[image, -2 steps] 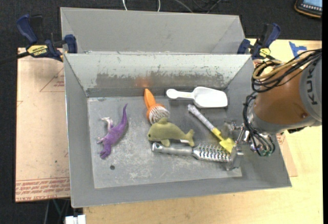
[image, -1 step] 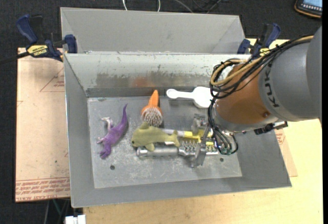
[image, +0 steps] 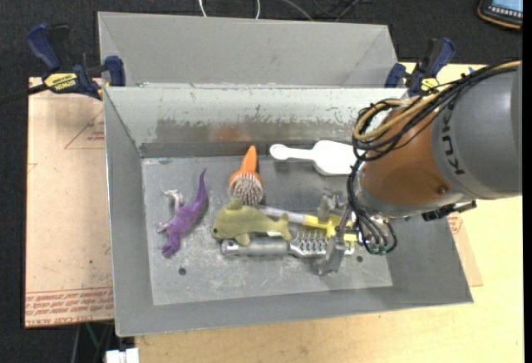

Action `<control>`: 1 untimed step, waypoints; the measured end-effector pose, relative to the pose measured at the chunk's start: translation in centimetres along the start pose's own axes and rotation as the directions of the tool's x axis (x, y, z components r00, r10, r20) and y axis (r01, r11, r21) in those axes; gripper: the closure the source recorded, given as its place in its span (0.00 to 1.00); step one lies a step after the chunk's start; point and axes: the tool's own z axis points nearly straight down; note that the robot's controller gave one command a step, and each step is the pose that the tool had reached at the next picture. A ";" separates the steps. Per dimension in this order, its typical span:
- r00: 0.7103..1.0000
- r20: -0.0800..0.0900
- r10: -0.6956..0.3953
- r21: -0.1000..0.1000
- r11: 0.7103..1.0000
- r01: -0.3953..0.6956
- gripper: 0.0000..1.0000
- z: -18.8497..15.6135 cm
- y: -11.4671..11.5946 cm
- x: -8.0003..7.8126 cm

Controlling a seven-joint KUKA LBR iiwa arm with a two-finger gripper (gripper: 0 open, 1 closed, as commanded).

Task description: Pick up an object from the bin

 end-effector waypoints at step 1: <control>0.966 0.006 -0.259 -0.001 0.966 0.259 0.00 -0.7 -1.3 -1.6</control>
Offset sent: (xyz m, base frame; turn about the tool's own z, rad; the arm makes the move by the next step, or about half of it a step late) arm -0.0011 -0.0116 0.0079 -0.0403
